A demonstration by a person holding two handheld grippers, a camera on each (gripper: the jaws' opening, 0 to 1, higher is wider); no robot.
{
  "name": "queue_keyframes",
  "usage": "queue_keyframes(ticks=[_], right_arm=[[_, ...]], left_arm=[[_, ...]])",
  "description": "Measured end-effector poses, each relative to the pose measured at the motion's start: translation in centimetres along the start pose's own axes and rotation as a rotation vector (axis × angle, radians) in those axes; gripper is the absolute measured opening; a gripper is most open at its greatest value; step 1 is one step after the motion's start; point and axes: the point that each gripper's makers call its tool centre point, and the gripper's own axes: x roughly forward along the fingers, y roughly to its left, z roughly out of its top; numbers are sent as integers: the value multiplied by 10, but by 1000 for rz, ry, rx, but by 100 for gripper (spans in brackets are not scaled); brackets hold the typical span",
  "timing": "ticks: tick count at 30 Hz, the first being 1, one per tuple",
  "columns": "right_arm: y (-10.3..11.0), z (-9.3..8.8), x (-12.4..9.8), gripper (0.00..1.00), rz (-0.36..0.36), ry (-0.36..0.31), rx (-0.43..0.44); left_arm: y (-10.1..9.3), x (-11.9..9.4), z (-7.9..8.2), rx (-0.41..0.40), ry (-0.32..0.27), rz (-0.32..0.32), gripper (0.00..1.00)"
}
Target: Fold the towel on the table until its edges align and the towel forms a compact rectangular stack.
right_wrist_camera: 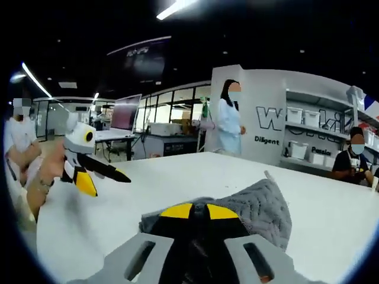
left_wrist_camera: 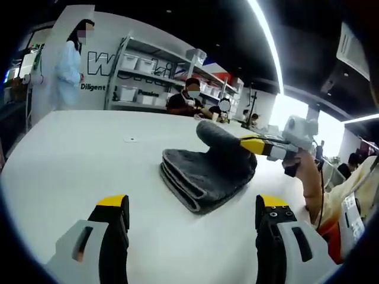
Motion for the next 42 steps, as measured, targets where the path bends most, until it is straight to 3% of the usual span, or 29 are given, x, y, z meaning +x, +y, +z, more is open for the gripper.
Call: queue_keyframes(ticks=[11, 21, 28, 31, 35, 37, 40, 42], right_arm=[[17, -1, 13, 3, 14, 4, 0], [38, -32, 25, 3, 72, 84, 12], [41, -62, 30, 4, 87, 171, 9], [39, -63, 29, 7, 87, 171, 17], [44, -54, 23, 22, 96, 153, -9], [35, -47, 22, 29, 35, 124, -53], [13, -37, 14, 32, -105, 115, -201], [9, -27, 9, 36, -154, 79, -241]], left_arm=[[-5, 1, -4, -4, 3, -9, 86], [-1, 2, -5, -4, 13, -2, 86], [2, 2, -3, -5, 14, 2, 86], [3, 2, -3, -6, 13, 4, 86], [3, 3, -4, -7, 18, 3, 86], [2, 3, -5, -7, 19, 3, 86], [3, 3, -6, -6, 22, 6, 86], [3, 3, -6, -5, 21, 10, 86]])
